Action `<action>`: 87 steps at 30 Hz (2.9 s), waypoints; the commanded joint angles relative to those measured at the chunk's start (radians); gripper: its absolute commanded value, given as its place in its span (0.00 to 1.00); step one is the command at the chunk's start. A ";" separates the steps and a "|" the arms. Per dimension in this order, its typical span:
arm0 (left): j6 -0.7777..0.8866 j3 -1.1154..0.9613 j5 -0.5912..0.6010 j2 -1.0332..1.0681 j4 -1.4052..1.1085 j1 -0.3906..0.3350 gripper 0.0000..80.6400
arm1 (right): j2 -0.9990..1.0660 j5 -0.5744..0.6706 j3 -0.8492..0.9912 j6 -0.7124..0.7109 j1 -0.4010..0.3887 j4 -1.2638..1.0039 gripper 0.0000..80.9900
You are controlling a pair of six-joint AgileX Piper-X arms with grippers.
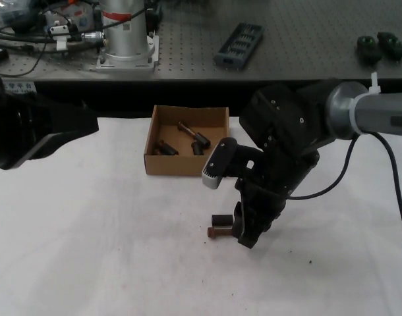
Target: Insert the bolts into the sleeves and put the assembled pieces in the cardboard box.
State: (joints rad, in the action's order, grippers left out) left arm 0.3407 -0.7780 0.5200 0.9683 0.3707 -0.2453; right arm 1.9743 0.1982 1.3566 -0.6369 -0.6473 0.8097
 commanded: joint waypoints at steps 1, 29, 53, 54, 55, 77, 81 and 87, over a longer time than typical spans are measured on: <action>-0.003 -0.007 0.000 -0.011 -0.006 0.004 0.03 | 0.007 0.022 0.004 -0.019 0.007 -0.013 0.30; -0.003 -0.007 0.070 -0.011 0.013 0.004 0.03 | 0.091 -0.037 0.010 -0.018 0.005 -0.070 0.18; -0.003 -0.007 0.068 -0.130 0.025 0.004 0.03 | 0.047 -0.003 0.044 1.939 -0.204 -0.082 0.07; -0.003 -0.007 0.068 -0.130 0.025 0.004 0.03 | 0.047 -0.003 0.044 1.934 -0.218 -0.081 0.16; -0.003 -0.007 0.068 -0.130 0.025 0.004 0.03 | 0.047 -0.006 0.044 1.934 -0.227 -0.082 0.27; -0.011 0.001 -0.090 0.002 0.072 -0.052 0.04 | -0.254 -0.126 0.040 1.294 0.139 0.082 0.40; -0.064 0.000 -0.090 0.164 0.026 -0.138 0.17 | -0.335 -0.138 0.040 1.086 0.168 0.092 0.40; -0.098 -0.045 -0.118 0.378 0.047 -0.242 0.38 | -0.477 -0.137 -0.046 0.965 0.169 0.079 0.34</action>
State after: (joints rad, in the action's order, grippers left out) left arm 0.2658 -0.7933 0.4251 1.2959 0.4133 -0.4622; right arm 1.5526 0.0586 1.3697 0.3887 -0.4849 0.8961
